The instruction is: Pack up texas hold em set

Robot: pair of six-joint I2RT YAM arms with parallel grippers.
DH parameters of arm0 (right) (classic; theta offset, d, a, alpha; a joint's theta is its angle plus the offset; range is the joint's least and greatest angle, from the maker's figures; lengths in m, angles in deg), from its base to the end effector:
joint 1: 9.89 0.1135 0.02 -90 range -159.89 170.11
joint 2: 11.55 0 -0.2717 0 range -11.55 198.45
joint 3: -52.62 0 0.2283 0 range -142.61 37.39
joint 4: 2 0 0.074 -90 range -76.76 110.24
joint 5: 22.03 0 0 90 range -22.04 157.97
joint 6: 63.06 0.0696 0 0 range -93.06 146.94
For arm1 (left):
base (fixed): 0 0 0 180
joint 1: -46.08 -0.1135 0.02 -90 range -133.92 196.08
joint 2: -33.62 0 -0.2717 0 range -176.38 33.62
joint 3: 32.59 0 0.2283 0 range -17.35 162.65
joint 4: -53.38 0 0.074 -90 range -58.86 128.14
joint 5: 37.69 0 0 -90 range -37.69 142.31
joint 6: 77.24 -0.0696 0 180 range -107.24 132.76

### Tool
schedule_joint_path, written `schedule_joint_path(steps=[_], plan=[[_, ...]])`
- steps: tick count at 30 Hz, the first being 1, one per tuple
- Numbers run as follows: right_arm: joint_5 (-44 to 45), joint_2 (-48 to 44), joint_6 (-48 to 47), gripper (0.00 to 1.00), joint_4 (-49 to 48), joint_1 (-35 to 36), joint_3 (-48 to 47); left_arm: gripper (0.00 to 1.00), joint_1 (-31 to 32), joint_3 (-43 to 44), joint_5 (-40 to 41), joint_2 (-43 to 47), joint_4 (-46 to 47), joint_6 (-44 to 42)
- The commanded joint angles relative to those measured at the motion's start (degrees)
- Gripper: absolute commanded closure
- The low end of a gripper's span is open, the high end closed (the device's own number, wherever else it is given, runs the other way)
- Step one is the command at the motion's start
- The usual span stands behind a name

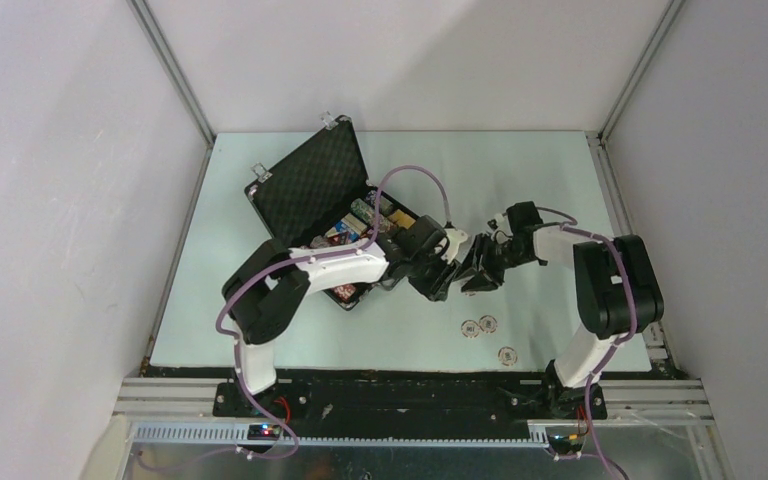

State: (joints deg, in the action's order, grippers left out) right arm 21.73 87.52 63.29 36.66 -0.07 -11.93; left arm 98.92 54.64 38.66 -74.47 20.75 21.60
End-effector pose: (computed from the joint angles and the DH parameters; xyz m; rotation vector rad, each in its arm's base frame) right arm 0.2735 0.0984 0.1355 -0.4717 -2.7731 -1.2654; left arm 0.2297 -0.3303 0.1766 1.0786 2.3931 -0.7131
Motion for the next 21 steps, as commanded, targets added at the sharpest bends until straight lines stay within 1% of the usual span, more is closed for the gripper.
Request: schedule_joint_path(steps=[1,2,3,5,8,13,17,21], plan=[[2.8,-3.3,-1.5,0.54,0.8,-1.8,-0.1,0.41,-0.4,0.4,8.8,4.6,-0.4,0.9],[3.1,-3.7,-1.3,0.54,0.9,-2.3,-0.1,0.38,-0.5,0.7,10.4,4.5,-1.6,0.6],[3.9,-4.6,-1.2,0.53,0.9,-2.4,-0.1,0.33,-0.5,1.6,13.7,3.9,-2.4,0.4],[5.0,-5.4,-1.2,0.53,1.4,-2.7,-0.1,0.3,-0.5,3.6,17.5,2.1,-4.9,0.1],[6.0,-6.3,-1.3,0.54,2.1,-2.9,-0.1,0.29,-0.5,6.6,19.9,-0.7,-8.1,-0.7],[7.6,-7.9,-1.3,0.54,2.7,-2.8,0.0,0.28,-1.1,9.2,20.1,-3.6,-9.1,-0.6],[8.2,-8.5,-1.1,0.54,3.0,-2.9,0.0,0.29,-2.4,10.7,17.6,-5.4,-10.5,-0.2],[8.7,-9.1,-0.9,0.54,3.2,-3.0,-0.1,0.31,-2.6,10.3,15.1,-5.6,-10.2,0.3]])
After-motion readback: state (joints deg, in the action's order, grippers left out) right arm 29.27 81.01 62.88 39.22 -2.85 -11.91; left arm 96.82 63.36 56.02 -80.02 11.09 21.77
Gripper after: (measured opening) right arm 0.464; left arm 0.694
